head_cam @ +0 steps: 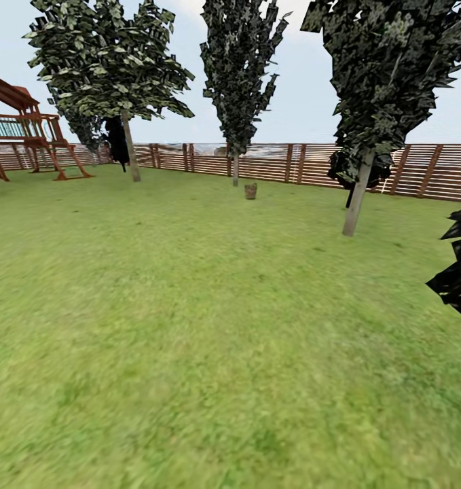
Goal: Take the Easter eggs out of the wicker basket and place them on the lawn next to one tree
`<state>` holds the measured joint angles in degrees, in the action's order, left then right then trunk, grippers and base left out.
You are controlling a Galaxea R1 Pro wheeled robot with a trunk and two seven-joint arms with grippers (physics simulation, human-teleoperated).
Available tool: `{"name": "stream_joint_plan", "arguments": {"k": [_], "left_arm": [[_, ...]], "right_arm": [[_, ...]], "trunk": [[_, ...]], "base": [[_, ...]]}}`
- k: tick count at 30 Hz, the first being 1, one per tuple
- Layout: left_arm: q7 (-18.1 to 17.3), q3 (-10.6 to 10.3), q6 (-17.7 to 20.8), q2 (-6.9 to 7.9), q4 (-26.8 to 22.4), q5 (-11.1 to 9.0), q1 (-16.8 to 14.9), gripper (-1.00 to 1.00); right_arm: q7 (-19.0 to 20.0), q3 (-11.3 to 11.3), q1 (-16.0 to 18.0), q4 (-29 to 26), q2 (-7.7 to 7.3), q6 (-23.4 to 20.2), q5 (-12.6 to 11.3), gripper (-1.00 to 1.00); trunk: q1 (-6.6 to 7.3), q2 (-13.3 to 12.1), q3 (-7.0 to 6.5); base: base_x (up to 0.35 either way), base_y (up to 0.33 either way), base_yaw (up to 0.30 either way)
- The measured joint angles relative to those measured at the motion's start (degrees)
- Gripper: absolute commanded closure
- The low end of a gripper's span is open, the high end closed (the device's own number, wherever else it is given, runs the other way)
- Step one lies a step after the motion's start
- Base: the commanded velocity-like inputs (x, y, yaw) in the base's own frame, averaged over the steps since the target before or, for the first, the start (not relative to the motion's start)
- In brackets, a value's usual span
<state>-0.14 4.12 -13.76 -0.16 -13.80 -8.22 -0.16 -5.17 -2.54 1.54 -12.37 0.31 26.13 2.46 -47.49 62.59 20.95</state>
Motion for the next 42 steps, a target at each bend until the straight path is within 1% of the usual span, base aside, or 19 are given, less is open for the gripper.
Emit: {"name": "stream_joint_plan", "arguments": {"k": [12,42], "left_arm": [[0.0,0.0,0.1,0.00,0.0,0.0,0.0,-1.00],[0.0,0.0,0.0,0.00,0.0,0.0,0.0,-1.00]], "right_arm": [[0.0,0.0,0.0,0.0,0.03,0.0,0.0,-1.00],[0.0,0.0,0.0,0.0,0.04,0.1,0.0,-1.00]], "trunk": [[0.00,0.0,0.15],[0.00,0.0,0.33]], "base": [[0.332,-0.019,-0.002],[0.332,-0.074,0.000]]}}
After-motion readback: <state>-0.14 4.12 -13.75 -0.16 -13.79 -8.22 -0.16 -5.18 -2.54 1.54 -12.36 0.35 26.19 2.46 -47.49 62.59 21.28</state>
